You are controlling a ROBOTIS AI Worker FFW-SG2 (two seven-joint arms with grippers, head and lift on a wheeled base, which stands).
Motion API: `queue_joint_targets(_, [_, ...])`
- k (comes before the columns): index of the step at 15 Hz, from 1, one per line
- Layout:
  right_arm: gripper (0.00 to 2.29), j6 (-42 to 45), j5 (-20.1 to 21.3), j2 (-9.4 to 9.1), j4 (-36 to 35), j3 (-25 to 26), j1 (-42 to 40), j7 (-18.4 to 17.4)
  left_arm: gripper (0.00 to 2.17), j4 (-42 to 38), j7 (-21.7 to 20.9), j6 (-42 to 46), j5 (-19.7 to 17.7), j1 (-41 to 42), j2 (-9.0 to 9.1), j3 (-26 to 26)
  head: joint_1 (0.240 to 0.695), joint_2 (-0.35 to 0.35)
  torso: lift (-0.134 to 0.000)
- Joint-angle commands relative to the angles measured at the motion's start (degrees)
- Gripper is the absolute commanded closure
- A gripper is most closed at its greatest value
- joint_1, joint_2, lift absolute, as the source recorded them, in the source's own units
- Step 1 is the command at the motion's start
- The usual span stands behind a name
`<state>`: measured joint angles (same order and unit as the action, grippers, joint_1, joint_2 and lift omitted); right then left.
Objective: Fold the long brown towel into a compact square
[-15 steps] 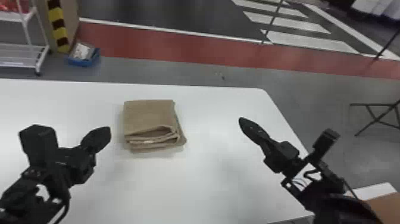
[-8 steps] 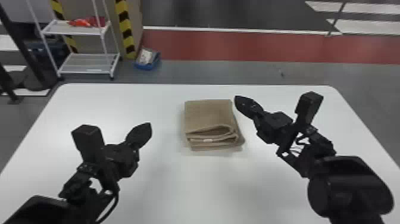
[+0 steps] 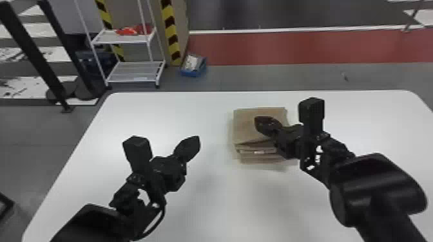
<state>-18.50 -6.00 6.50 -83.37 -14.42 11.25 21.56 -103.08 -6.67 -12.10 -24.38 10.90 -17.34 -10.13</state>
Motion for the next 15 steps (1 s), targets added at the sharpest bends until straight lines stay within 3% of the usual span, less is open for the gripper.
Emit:
queue_joint_targets(1, [2.01,-0.97,0.73,-0.08,1.37,-0.17,0.53,-0.03,2.15,0.33,-0.10,0.01,-0.50,0.17,-0.06,0.20,0.695,0.097,-0.124])
queue_joint_targets(7, [2.02,-3.96,-0.42,0.97,0.05,2.91,-3.95,1.03,2.15,-0.11,-0.45,-0.17,-0.50,0.26,0.12,-0.06,0.695,0.082,-0.124])
queue_joint_targets(15, [2.02,-2.38,-2.44,1.06,-5.14,5.90,-10.10,1.55,2.15,-1.07,-0.10,-0.70,-0.32,0.52,0.21,-0.50,0.695,0.047,-0.124])
